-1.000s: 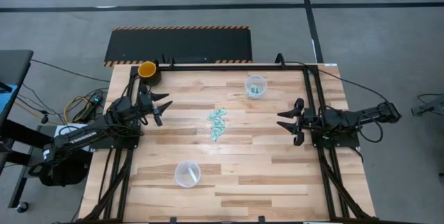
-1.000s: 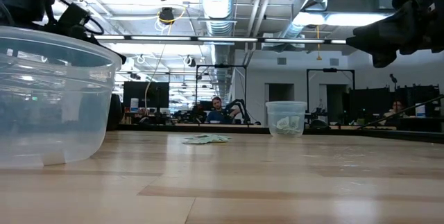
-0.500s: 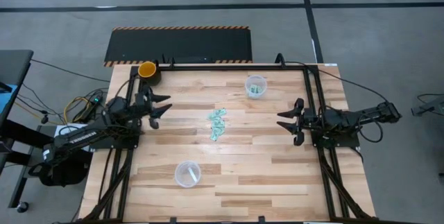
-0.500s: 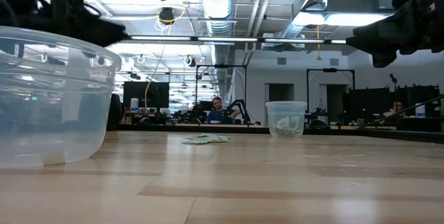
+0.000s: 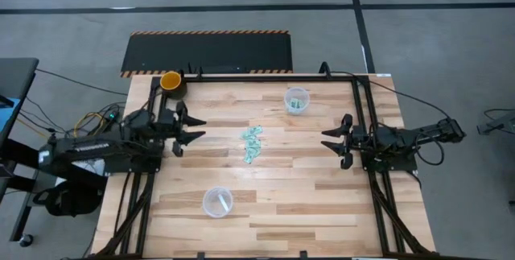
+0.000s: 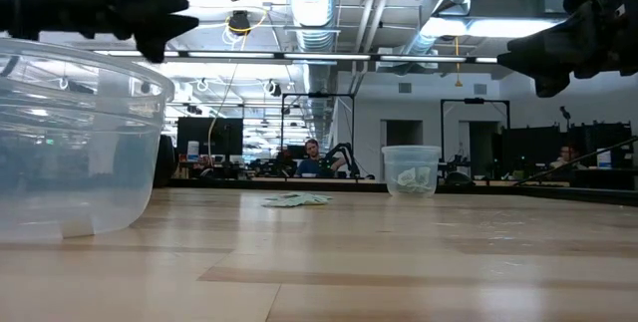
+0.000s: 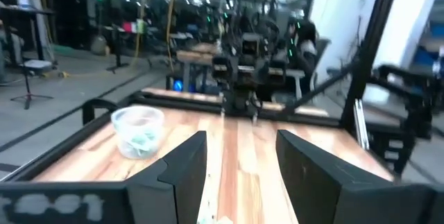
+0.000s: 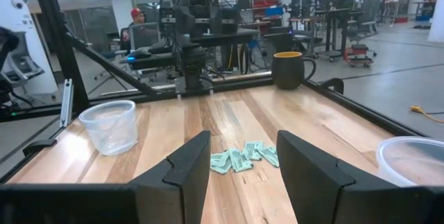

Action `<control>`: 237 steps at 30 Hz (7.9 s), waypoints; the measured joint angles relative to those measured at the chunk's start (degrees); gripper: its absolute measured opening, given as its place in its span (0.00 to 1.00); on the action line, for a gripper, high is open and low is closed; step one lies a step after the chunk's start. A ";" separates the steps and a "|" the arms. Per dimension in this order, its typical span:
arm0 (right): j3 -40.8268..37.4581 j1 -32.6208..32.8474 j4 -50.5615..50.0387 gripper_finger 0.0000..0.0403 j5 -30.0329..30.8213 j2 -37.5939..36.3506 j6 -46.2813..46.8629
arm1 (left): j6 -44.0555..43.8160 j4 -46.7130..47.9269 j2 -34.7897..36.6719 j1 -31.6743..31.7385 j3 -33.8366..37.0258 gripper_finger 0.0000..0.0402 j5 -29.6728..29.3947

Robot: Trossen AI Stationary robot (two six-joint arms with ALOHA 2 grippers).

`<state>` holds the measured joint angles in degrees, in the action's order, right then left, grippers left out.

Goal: Pick and place Stevia / Truvia into bins
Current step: Put the stevia packet into the bottom container

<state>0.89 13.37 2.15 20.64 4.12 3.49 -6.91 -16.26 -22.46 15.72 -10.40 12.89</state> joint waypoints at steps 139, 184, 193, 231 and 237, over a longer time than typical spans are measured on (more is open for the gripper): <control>-0.02 -0.02 0.17 0.40 0.19 0.00 -0.01 | 26.83 15.41 -79.62 1.12 -37.06 0.23 -4.30; -0.02 -0.01 0.07 0.40 0.17 -0.02 -0.01 | 19.61 43.31 -44.49 -15.42 -36.97 0.00 -9.17; -0.02 0.00 0.04 0.40 0.17 -0.02 -0.02 | 10.71 45.57 -36.60 -27.19 -36.97 0.00 -4.46; 0.00 0.00 0.04 0.40 0.18 0.00 -0.02 | 0.18 33.35 -52.56 -35.69 -37.02 0.15 6.25; 0.00 -0.01 0.02 0.40 0.17 -0.01 -0.01 | 0.63 33.23 -52.56 -35.24 -37.02 0.23 5.85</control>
<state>0.89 13.35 2.17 20.82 4.11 3.48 -6.28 16.97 -75.02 -19.52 -47.42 18.74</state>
